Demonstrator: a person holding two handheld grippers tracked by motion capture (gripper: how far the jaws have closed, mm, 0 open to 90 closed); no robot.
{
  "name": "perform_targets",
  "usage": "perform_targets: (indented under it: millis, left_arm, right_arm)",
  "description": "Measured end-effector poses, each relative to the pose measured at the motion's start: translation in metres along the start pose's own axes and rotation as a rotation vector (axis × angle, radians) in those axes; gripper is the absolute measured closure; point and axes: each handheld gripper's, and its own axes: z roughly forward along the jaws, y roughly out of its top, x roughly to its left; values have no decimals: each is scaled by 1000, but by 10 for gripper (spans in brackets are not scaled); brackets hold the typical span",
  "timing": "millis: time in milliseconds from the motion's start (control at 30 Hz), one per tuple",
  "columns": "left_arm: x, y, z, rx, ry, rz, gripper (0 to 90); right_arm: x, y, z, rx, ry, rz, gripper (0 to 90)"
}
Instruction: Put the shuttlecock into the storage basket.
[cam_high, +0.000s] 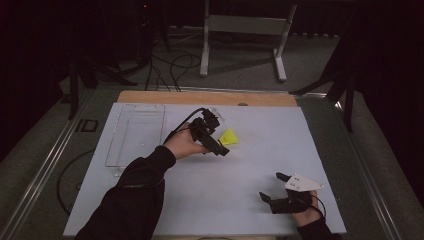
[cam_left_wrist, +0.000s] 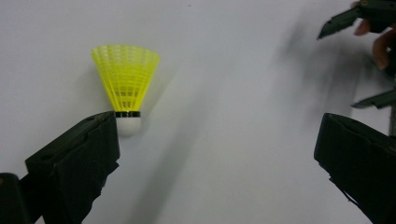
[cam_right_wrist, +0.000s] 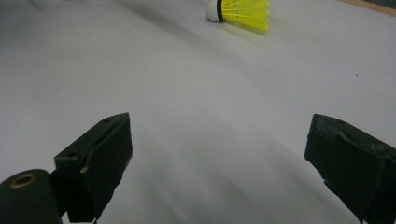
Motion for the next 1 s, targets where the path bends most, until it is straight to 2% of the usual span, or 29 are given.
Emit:
perform_targets:
  millis: [100, 200, 400, 533, 567, 600, 633, 733, 767, 900, 933, 1000]
  left_arm:
    - [6, 1, 5, -12, 7, -9, 10]
    - [14, 1, 11, -27, 22, 2, 10]
    - [27, -3, 24, -3, 21, -4, 10]
    - [34, -6, 32, -12, 34, -20, 14]
    - [35, -7, 34, -15, 29, -7, 17]
    - [35, -7, 34, -17, 30, -3, 23]
    - [37, -8, 37, -16, 50, 3, 33]
    - [39, -9, 41, -9, 56, 3, 54]
    - [40, -10, 45, -9, 48, -9, 56]
    - [45, -13, 53, 9, 65, -32, 108]
    - [46, -14, 55, 10, 52, -38, 132]
    - [47, -15, 58, 20, 65, -35, 161]
  right_arm:
    - [0, 0, 0, -1, 3, 1, 78]
    - [0, 0, 0, 0, 5, 3, 78]
    - [0, 0, 0, -2, 5, 2, 78]
    - [0, 0, 0, -3, 9, 2, 78]
    - [0, 0, 0, -4, 10, 3, 78]
    - [0, 0, 0, -3, 9, 3, 78]
    - [0, 0, 0, -4, 10, 3, 78]
    - [0, 0, 0, -4, 11, 5, 78]
    - [0, 0, 0, -3, 11, 6, 78]
    - [0, 0, 0, -3, 12, 7, 78]
    - [0, 0, 0, -4, 14, 9, 78]
    - [0, 0, 0, -4, 14, 9, 78]
